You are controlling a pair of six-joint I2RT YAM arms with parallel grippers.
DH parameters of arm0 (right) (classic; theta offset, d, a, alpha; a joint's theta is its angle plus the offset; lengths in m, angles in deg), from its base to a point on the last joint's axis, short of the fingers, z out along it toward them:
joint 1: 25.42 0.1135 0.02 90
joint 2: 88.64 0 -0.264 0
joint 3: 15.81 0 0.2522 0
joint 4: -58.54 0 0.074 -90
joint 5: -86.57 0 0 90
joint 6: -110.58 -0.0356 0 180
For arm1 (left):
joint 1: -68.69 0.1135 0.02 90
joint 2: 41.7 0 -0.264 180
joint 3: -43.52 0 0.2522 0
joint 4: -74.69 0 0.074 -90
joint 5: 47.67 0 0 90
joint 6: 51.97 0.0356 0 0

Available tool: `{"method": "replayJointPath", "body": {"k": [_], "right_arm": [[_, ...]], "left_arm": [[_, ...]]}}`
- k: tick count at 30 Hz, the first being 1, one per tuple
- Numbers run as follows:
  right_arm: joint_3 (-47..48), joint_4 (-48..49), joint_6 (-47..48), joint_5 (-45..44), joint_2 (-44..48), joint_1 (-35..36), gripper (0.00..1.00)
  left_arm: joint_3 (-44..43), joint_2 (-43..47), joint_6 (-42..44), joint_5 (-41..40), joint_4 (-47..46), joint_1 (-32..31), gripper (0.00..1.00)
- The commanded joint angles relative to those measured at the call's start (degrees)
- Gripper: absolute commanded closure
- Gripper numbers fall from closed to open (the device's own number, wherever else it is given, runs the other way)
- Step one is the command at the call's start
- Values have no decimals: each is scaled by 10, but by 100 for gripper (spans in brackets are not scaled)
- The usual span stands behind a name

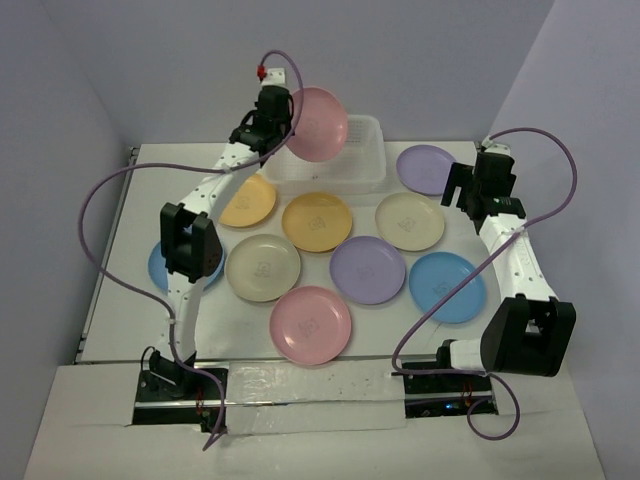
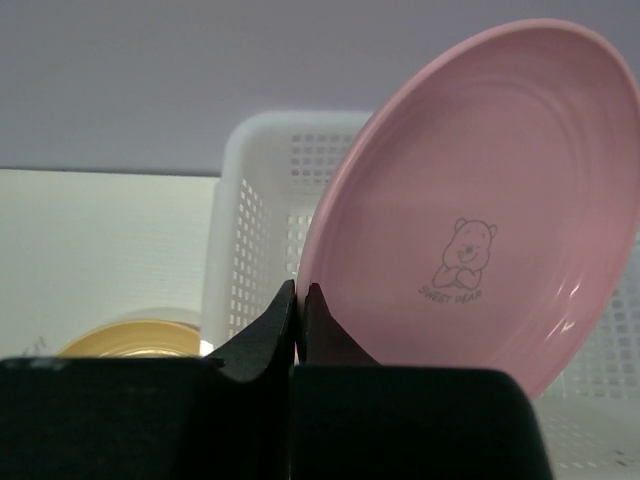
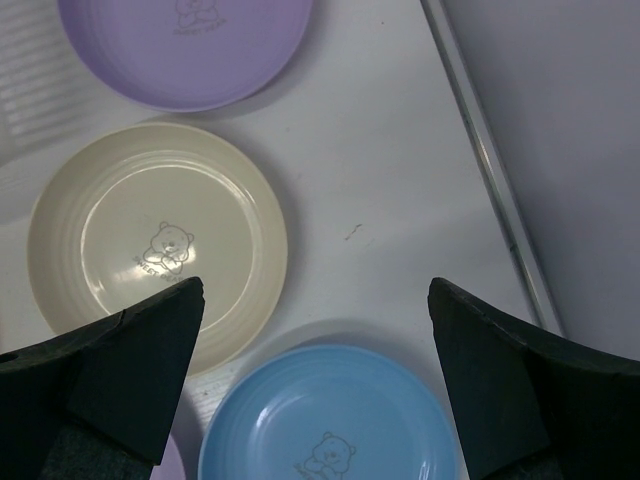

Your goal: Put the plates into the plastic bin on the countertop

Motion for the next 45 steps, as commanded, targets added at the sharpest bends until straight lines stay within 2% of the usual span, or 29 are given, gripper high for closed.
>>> {"method": "replayJointPath", "body": {"k": [1,10,14,19,23,26,29,35,36,39,45], "right_arm": [[22,3,4,-12,15,-5,0],[51,-33,2,47,-22,-12,1],[76,-51,1,49,-44,-15,2],[90,-60,-1,52,-56,-18,0],[104,-62,-22,24,-80,-19,0],[121,-64,-43,2,-99,-20,0],[146,-67,-64,-9,-128,-20,0],[245,-116,-97,-45,-233,-20,1],[286,-130,-101,-45,-264,-22,4],[366,-170,-124,-30,-331,-28,16],[470,-209,-174,-23,-444,-38,22]], "left_arm": [[-44,-25,11,-37,-71,0,100],[-16,-64,-7,11,-69,-1,100],[-23,-76,-26,52,-56,2,94],[-27,-78,-43,88,-50,5,70],[-32,-61,-42,81,-46,10,31],[-46,-40,-35,69,-44,12,14],[-56,-1,-22,50,-46,13,1],[-44,98,11,20,-35,14,1],[-39,115,13,13,-23,17,1],[25,191,-6,19,4,45,1],[136,294,-77,75,57,126,1]]}}
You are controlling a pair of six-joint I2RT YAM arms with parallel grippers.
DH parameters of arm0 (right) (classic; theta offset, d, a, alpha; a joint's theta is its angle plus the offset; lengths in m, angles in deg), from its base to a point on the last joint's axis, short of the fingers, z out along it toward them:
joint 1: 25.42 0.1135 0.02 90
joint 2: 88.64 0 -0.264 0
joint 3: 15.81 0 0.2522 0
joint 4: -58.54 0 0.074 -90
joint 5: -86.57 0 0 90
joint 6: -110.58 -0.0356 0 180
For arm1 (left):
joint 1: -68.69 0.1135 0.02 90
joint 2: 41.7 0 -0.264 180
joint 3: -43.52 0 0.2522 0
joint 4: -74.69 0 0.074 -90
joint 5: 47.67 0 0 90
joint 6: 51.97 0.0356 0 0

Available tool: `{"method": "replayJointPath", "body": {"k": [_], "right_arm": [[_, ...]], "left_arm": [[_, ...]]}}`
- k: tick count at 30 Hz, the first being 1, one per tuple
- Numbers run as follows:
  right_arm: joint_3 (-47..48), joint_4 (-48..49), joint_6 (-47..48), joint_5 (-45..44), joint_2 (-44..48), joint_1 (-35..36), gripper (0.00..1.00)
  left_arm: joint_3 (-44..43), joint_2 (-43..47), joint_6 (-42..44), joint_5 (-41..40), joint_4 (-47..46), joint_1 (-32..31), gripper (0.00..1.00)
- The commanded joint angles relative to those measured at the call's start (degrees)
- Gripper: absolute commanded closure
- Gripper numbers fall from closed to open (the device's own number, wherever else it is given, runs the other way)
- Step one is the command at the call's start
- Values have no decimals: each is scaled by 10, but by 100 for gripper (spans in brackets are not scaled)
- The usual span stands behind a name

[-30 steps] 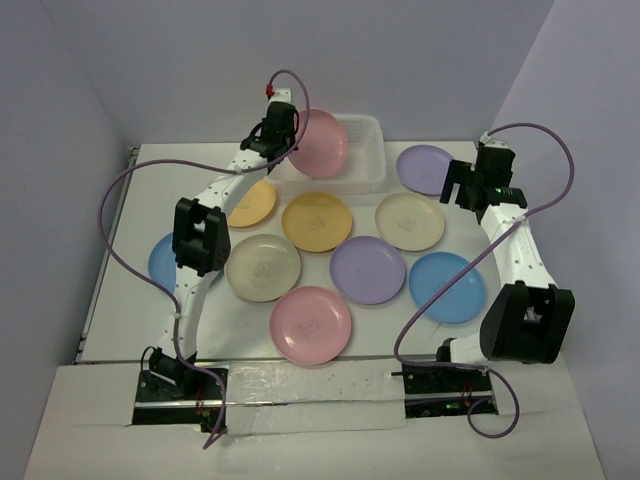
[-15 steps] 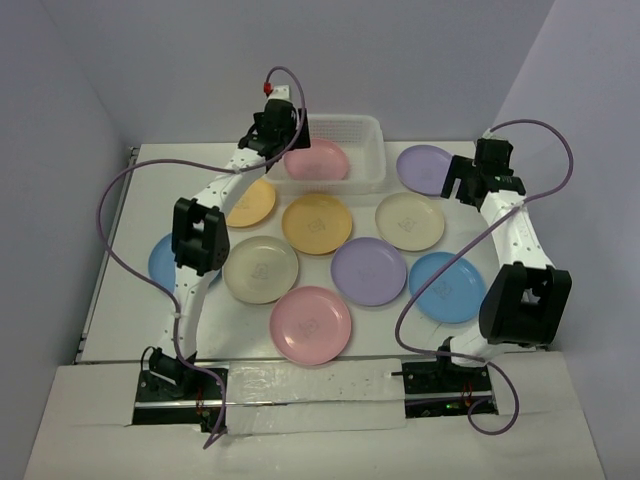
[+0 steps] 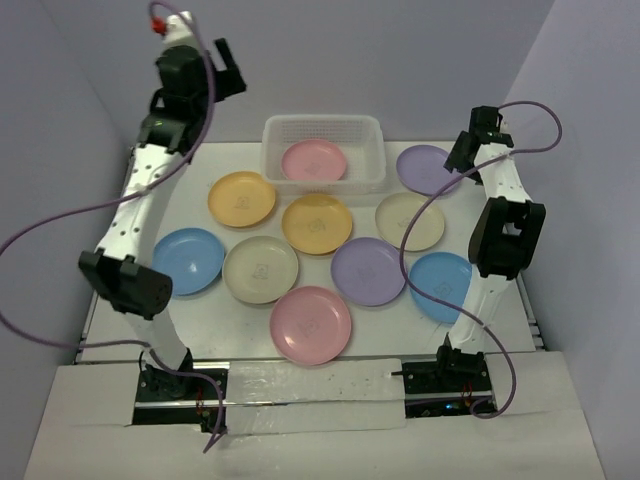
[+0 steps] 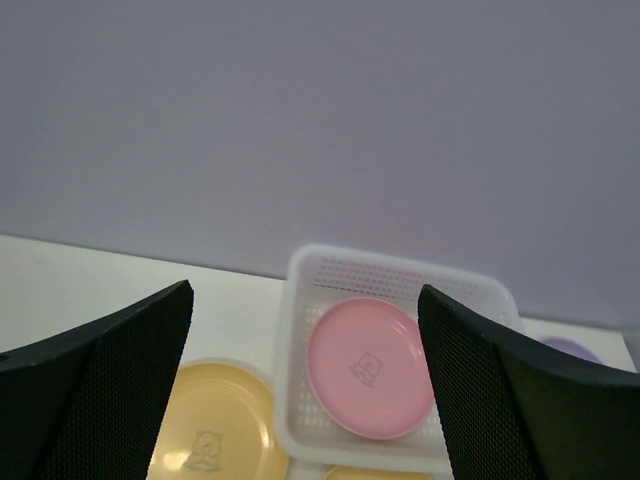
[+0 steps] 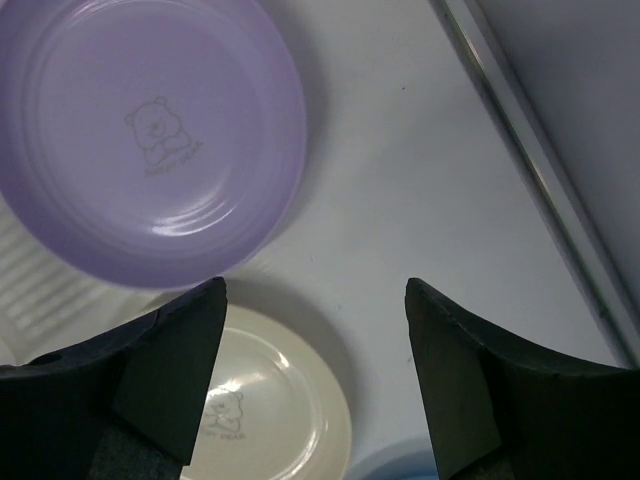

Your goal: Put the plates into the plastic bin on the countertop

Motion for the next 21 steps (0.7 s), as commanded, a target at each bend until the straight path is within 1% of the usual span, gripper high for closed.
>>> {"method": "replayJointPath", "body": {"k": [1,3,5,6,8,11,17,21], "right_arm": [[57,-50,-54,-4,-49,-13,22],[81,-53,-65,18,-72,-18,25],[104,-55,-79,27,-97,-19,30],[105,-56,-85,27,-105,-20,30],[135,-65,-95,33,-127,-20,30],[152,-62,-100,32,-158,-20,30],[185,-62,-108,48,-211,-23,30],[189,-62,-113,61,-227,-26,33]], "left_arm": [[72,66,-60,31,60,66,1],[117,91,-74,36,66,82,1],[155,115,-90,20,70,91,1],[169,122,-91,14,70,92,1],[197,145,-97,-5,69,95,1],[237,170,-98,-5,67,104,1],[269,180,-111,8,74,131,1],[285,177,-135,41,88,161,1]]}}
